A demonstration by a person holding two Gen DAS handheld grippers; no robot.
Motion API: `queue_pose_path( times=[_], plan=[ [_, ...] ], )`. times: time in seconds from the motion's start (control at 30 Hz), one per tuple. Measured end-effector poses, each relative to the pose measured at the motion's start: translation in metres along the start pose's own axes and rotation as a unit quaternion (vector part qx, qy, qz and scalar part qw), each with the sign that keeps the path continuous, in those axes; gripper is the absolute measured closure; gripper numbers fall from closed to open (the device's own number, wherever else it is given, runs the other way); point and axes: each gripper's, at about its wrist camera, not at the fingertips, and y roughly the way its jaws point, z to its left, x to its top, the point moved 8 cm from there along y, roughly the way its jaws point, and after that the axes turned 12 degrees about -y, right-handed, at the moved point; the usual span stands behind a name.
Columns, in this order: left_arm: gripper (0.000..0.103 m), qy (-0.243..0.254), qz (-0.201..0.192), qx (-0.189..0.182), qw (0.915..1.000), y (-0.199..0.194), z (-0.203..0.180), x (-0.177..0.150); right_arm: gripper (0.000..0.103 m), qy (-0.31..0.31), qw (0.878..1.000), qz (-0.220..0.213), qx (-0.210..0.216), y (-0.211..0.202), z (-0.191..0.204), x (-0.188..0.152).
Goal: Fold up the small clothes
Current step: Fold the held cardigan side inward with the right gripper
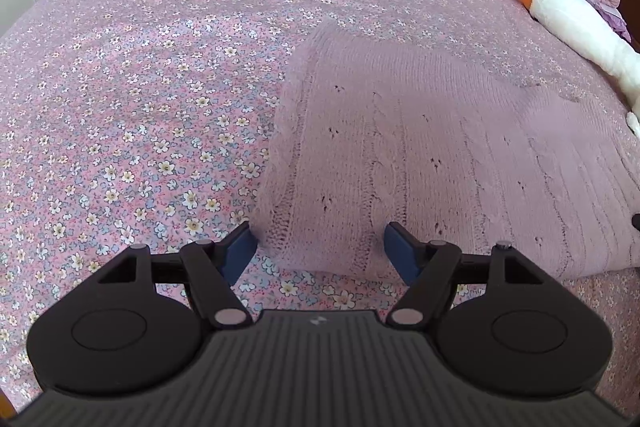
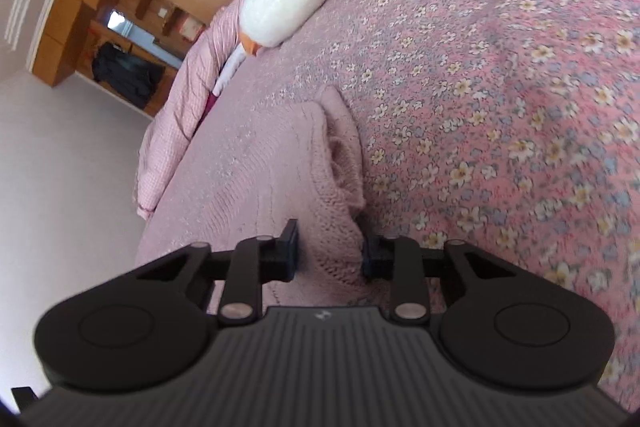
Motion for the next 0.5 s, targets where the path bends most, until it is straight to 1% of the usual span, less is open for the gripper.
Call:
queue_pose_path(
  times=[0.1,0.17,0.27,0.4,0.5],
  plan=[
    [0.027,0.003,-0.003,0.004,1.0,-0.0023,0.003,0.0013,0.07,-0.007,1.0,0.001,-0.002,0.0021,-0.0014,-0.0022],
    [0.027,0.001,-0.004,0.006,1.0,-0.0024,0.005,0.0023,0.07,-0.001,1.0,0.006,0.003,0.0039,-0.0038,-0.0008],
    [0.027,-0.004,-0.002,0.006,1.0,-0.001,0.0064,0.0026,0.07,-0.01,1.0,0.011,0.012,0.0061,-0.0039,-0.0001],
    [0.027,-0.002,-0.003,0.008,1.0,0.0012,0.0045,0.0006,0.069,-0.018,1.0,0.008,0.017,0.0073,-0.0029,-0.0008],
    [0.027,0.003,-0.004,0.008,1.0,0.001,0.0022,-0.0004,0.069,-0.037,0.999,0.003,0.011,0.0086,0.0008,-0.002]
  ],
)
